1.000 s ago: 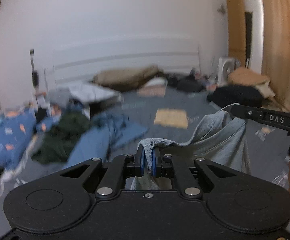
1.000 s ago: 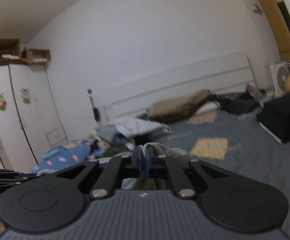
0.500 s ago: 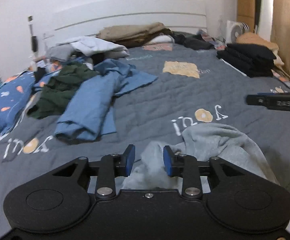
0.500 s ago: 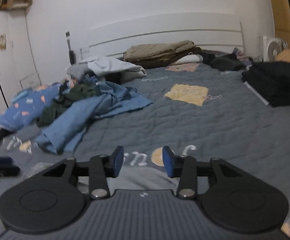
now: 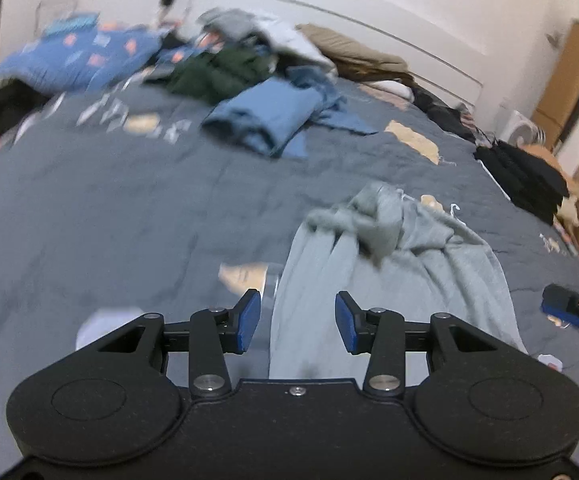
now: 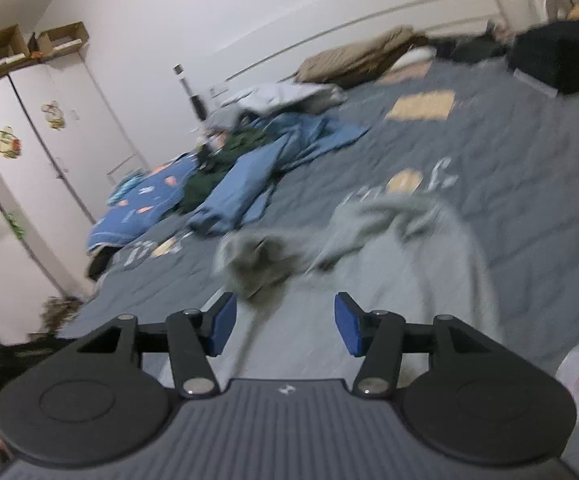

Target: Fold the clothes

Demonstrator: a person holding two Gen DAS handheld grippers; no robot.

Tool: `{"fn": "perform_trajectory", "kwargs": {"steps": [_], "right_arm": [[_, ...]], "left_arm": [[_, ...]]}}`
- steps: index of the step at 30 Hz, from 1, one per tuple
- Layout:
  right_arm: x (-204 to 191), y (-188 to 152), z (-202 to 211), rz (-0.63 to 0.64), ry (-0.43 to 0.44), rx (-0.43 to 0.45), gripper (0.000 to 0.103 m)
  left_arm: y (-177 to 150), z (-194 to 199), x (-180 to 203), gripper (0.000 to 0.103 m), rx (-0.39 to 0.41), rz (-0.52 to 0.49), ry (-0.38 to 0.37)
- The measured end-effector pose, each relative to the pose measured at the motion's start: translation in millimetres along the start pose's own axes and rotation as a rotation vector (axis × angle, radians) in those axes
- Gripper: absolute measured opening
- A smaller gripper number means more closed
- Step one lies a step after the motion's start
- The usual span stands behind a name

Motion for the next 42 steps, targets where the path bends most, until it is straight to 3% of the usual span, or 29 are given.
{"fn": "perform_trajectory", "kwargs": {"steps": [5, 9, 11, 14, 26, 31, 36, 38, 42], "right_arm": [[-29, -17, -2, 0.061, 0.068, -0.049, 0.054], [-47, -26, -4, 0.122, 0.097, -0.045, 0.054], [-50, -30, -8, 0.116, 0.121, -0.05, 0.054], [-50, -36, -14, 0.091, 0.135, -0.081, 0.054], [-52, -42, -25, 0.099, 0.127, -0.127, 0.054], [-55, -47, -28, 0.105, 0.14, -0.153, 0.054], [-55, -49, -30, 0.097, 0.143, -0.173, 0.054], [-54, -49, -29, 0.084, 0.153, -0.18, 0.054], [-54, -47, -28, 0.077, 0.163, -0.186, 0.054]], "left_arm": [[-10, 9, 5, 0.041, 0.012, -0.037, 0.006], [-19, 8, 1, 0.038, 0.026, -0.001, 0.002], [-22, 5, 2, 0.031, 0.012, -0.043, 0.013], [-27, 0, 1, 0.03, -0.01, -0.096, 0.025], [-55, -25, -22, 0.029, -0.166, -0.137, 0.046], [-60, -27, -15, 0.03, -0.216, -0.081, -0.05], [-72, -34, -3, 0.029, -0.286, -0.108, -0.053], [-72, -33, 0, 0.014, -0.279, -0.114, -0.064], [-76, -32, 18, 0.006, -0.27, -0.151, -0.124]]}}
Point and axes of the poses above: each gripper's, at about its wrist camera, not at the fingertips, and z roughly against the way its jaws point, x to its right, y to its top, the point moved 5 cm from there along -z, roughly the way its jaws point, and after that the axes turned 12 degrees about -y, right-handed, at the moved point
